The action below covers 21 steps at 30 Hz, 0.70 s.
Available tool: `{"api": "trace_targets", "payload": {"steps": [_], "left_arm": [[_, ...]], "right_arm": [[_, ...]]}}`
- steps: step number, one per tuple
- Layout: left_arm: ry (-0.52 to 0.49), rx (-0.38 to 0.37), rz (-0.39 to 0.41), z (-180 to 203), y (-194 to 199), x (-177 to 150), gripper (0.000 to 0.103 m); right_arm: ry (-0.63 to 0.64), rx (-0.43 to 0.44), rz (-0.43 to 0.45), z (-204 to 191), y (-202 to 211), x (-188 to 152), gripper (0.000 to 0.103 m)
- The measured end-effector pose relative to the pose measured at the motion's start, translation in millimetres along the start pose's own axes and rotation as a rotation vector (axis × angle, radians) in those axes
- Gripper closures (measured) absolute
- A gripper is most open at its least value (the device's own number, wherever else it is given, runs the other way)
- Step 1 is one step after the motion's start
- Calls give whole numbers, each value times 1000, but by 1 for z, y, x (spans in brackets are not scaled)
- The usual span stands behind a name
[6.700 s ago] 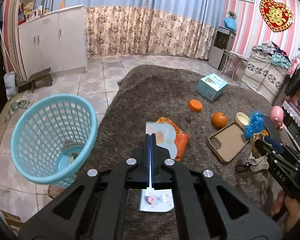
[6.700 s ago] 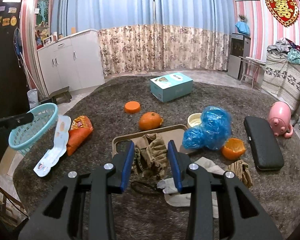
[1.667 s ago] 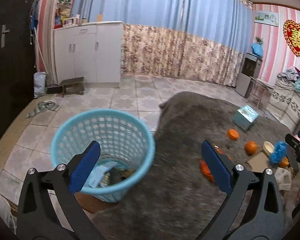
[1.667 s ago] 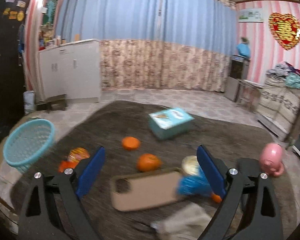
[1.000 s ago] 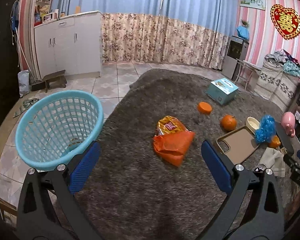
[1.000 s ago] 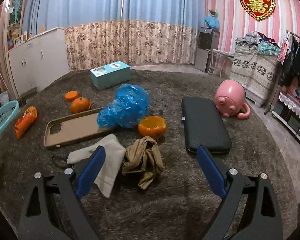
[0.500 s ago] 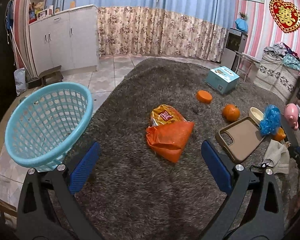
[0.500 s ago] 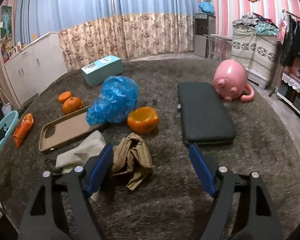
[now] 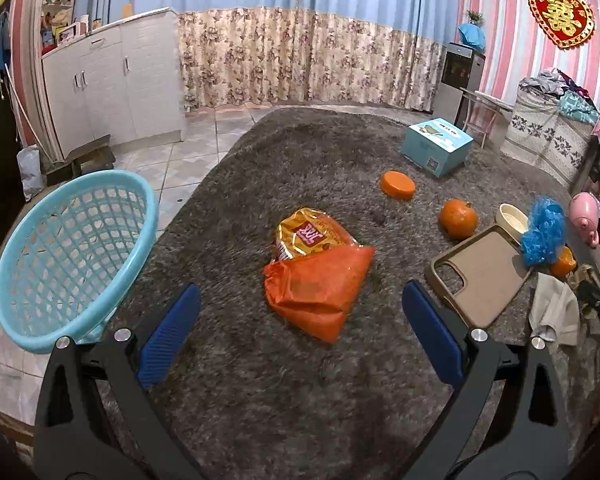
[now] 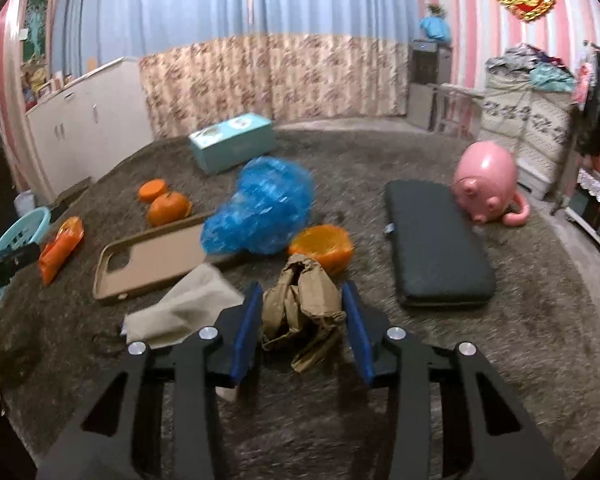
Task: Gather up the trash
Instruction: 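Reach left tool to the orange snack bag and close while right tool reaches another brown cloth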
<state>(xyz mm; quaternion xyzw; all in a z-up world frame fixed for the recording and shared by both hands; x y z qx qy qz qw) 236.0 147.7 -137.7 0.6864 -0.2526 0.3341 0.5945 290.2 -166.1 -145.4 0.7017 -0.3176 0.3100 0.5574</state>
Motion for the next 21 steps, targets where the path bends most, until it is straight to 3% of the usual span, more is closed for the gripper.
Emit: {"api": "trace_targets", "payload": {"steps": [3, 5, 9, 10, 17, 21], "left_arm": [[-3, -11, -27, 2, -14, 2, 6], [-1, -14, -53, 2, -25, 2, 13], [-10, -76, -115, 8, -42, -3, 48], [-9, -81, -118, 7, -43, -4, 50], [-21, -132, -60, 6, -18, 4, 85], [-10, -131, -14, -4, 7, 15, 89]], "right_arm": [[-9, -23, 23, 6, 3, 7, 62], [-14, -35, 35, 8, 5, 10, 62], [-17, -39, 48, 11, 8, 16, 62], [-17, -39, 49, 10, 9, 16, 62], [-2, -20, 72, -3, 17, 24, 62], [10, 6, 91, -16, 24, 29, 62]]}}
Point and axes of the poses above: each gripper's, at about its wrist camera, not at the fingertips, and y roughly against the way its jaws point, z to its right, x to its top, the point moved 6 cm from there along -y, roughly the way its jaws point, and after that the axes turned 10 degrees about -y, right-handed, at the moved point
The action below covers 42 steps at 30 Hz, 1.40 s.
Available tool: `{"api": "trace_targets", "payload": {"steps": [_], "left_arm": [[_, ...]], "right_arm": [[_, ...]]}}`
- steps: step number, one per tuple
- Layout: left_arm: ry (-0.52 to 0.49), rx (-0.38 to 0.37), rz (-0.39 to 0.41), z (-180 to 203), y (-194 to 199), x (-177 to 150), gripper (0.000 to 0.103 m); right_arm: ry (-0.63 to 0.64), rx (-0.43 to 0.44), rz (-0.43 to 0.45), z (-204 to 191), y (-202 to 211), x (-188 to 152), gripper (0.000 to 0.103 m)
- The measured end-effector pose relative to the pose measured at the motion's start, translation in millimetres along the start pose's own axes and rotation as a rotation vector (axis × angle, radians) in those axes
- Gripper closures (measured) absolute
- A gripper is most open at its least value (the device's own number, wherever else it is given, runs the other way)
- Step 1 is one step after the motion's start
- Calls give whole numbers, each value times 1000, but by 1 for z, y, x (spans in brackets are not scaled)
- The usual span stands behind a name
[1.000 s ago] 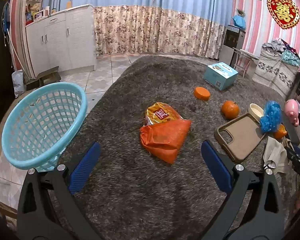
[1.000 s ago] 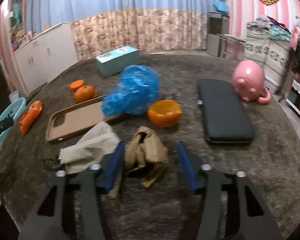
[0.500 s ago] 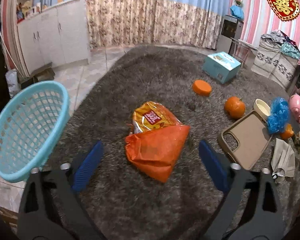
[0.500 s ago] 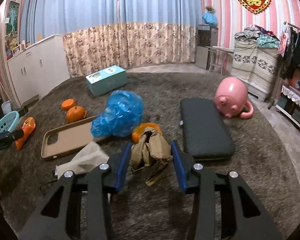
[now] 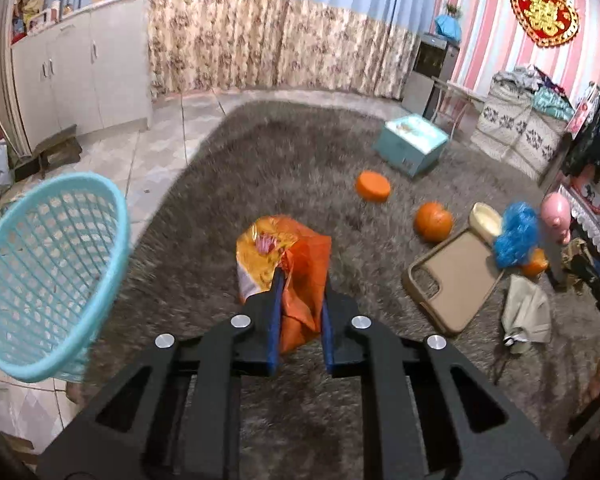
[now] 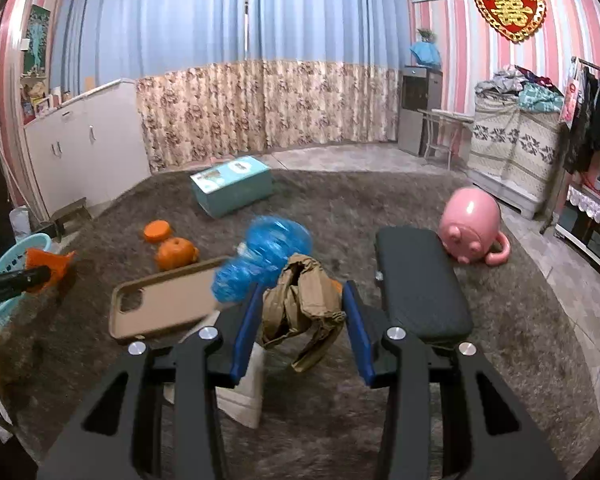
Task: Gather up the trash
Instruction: 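Reach left tool to the orange snack bag and close while right tool reaches another brown cloth, then carry snack bag into blue basket with left tool while right tool carries brown cloth there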
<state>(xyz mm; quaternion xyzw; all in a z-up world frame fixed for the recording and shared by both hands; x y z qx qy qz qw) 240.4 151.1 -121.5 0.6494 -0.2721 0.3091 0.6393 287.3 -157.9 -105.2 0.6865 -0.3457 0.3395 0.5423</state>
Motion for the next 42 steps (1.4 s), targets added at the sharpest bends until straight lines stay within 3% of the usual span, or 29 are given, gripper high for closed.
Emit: {"api": "trace_targets", "payload": {"steps": [8, 21, 42], "left_arm": [[1, 41, 88, -19, 47, 21, 89], [55, 104, 140, -68, 74, 25, 89], [119, 215, 156, -167, 72, 23, 89]], "right_arm": [[50, 61, 16, -45, 7, 8, 62], [161, 177, 11, -139, 0, 12, 62], [226, 374, -7, -295, -34, 14, 62]]}}
Point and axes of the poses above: each gripper's, at about its wrist camera, not at the fingertips, and y roughly against the way its jaws point, z to its right, x to its top, the point moved 6 cm from there along -y, roughly the way its jaws point, and after that the axes turned 10 degrees about -y, right-handed, at the moved point
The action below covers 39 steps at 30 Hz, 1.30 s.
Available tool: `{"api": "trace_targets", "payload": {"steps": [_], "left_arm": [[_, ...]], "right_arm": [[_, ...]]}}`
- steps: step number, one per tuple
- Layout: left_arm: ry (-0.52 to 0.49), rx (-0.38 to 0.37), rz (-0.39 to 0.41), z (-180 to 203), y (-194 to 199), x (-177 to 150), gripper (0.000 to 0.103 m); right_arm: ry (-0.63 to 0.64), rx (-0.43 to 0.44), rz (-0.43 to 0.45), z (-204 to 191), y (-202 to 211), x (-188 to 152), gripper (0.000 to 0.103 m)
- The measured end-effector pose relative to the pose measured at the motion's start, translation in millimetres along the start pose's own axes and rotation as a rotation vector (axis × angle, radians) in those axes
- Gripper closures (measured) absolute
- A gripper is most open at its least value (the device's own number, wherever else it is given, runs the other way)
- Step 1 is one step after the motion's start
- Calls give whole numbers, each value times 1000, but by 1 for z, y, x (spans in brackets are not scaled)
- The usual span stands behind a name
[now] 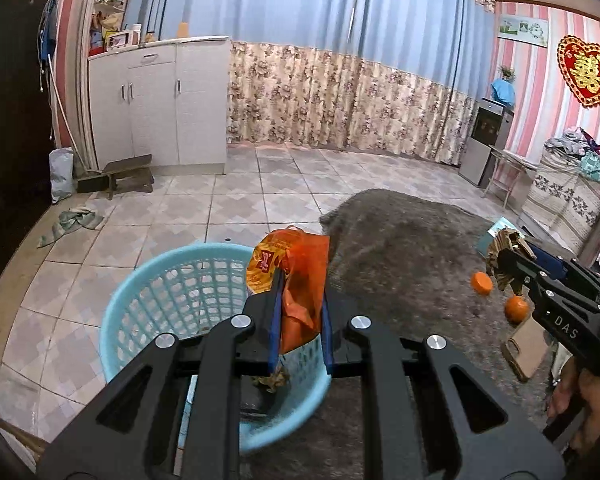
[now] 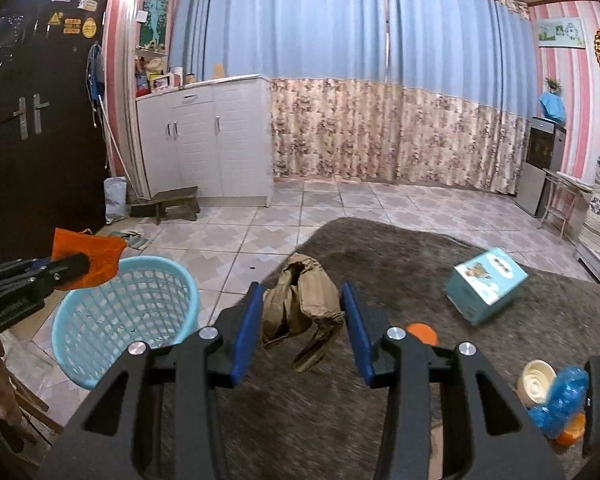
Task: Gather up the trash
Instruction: 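Carry snack bag into blue basket with left tool while right tool carries brown cloth there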
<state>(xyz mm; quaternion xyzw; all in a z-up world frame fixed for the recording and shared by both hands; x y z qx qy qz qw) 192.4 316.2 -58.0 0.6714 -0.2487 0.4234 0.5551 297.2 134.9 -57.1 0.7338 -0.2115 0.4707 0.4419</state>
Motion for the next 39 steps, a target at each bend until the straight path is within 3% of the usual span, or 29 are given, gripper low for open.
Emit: {"api": "trace_targets", "payload": {"steps": [12, 20, 21, 22, 23, 29, 31, 39], "left_arm": [[19, 25, -33, -41, -28, -7, 89], [-30, 31, -74, -56, -51, -21, 87], [-28, 37, -77, -59, -53, -22, 82], [-24, 44, -78, -62, -53, -24, 69], [-16, 49, -77, -66, -52, -25, 63], [16, 105, -41, -86, -37, -22, 31], [44, 118, -22, -94, -29, -21, 13], [27, 236, 24, -116, -8, -22, 6]], "right_arm": [[12, 31, -14, -30, -25, 1, 62], [-30, 72, -49, -49, -49, -4, 62], [-24, 75, -51, -52, -52, -5, 62], [-21, 78, -54, -55, -54, -6, 62], [-16, 82, -58, -59, -56, -8, 62], [10, 96, -81, -77, -69, -18, 62], [22, 99, -86, -83, -72, -22, 62], [57, 143, -115, -120, -87, -32, 62]]}}
Point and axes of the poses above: each gripper's, at about its wrist camera, not at the fingertips, and y roughly against the way its jaws point, z to its right, x to its top, the point moved 6 cm from there along -y, roughly the way its jaws point, and after that the axes turned 10 degrees about -y, right-handed, at the moved point
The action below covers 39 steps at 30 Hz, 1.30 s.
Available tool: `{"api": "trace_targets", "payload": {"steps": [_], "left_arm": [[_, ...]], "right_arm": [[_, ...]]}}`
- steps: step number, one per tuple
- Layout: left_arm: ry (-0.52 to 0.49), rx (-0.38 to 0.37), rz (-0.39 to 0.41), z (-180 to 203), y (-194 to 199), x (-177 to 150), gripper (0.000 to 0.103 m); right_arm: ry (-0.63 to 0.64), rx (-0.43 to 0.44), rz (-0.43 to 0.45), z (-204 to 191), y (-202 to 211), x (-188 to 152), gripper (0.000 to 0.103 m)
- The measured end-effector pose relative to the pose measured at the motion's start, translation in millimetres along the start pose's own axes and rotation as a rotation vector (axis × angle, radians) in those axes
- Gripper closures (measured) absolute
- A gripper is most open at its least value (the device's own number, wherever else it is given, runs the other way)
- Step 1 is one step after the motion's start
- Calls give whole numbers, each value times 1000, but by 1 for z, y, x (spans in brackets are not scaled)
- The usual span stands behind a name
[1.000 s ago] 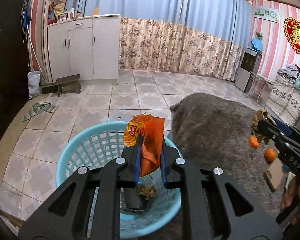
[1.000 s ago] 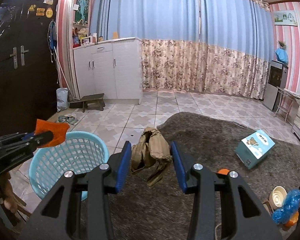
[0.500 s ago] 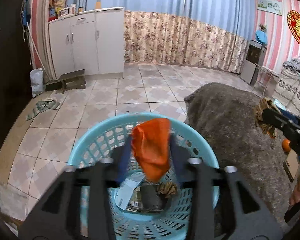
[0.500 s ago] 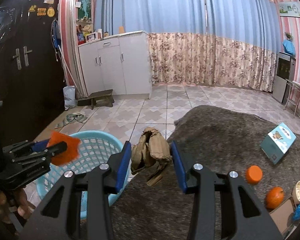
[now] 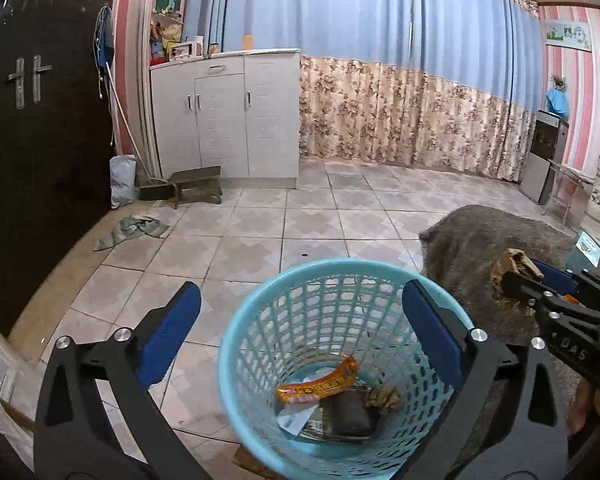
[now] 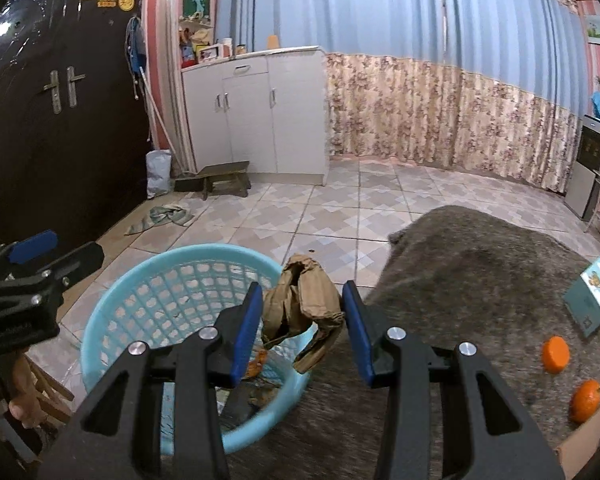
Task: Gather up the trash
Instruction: 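Carry snack bag into blue basket with left tool while right tool carries brown cloth there, then grip the mandarin orange with right tool while left tool grips the beige cloth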
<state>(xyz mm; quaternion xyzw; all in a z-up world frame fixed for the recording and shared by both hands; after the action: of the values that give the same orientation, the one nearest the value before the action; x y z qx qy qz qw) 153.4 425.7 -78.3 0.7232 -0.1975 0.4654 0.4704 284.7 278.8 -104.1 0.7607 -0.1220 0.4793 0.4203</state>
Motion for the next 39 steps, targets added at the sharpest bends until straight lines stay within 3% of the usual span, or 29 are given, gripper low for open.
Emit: {"api": "trace_targets", "payload": {"steps": [7, 11, 13, 16, 19, 27, 39], "left_arm": [[17, 34, -12, -13, 6, -3, 6], [30, 49, -14, -15, 13, -4, 6], [32, 54, -15, -13, 15, -4, 6], [35, 57, -14, -9, 21, -5, 6], [31, 58, -12, -5, 26, -5, 6], [69, 28, -18, 19, 52, -9, 6], [23, -41, 7, 88, 97, -10, 6]], "right_arm": [[28, 33, -27, -28, -17, -12, 59], [57, 26, -15, -33, -16, -15, 37], [56, 24, 2, -30, -11, -14, 31], [48, 10, 16, -19, -2, -10, 29], [31, -8, 41, -4, 14, -5, 20], [21, -65, 97, 32, 57, 10, 14], [-57, -217, 144, 134, 145, 11, 13]]}}
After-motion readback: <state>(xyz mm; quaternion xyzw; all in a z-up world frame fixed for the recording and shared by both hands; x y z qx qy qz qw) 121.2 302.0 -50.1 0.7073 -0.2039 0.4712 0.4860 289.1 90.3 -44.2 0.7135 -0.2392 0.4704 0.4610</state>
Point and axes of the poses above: each gripper's, at about its wrist camera, not at the fingertips, and y roughly against the way its jaws point, z to its right, x to its top, the point moved 6 cm from there along -y, roughly the way its jaws point, and after that the axes turned 10 degrees about -y, right-handed, at the moved point
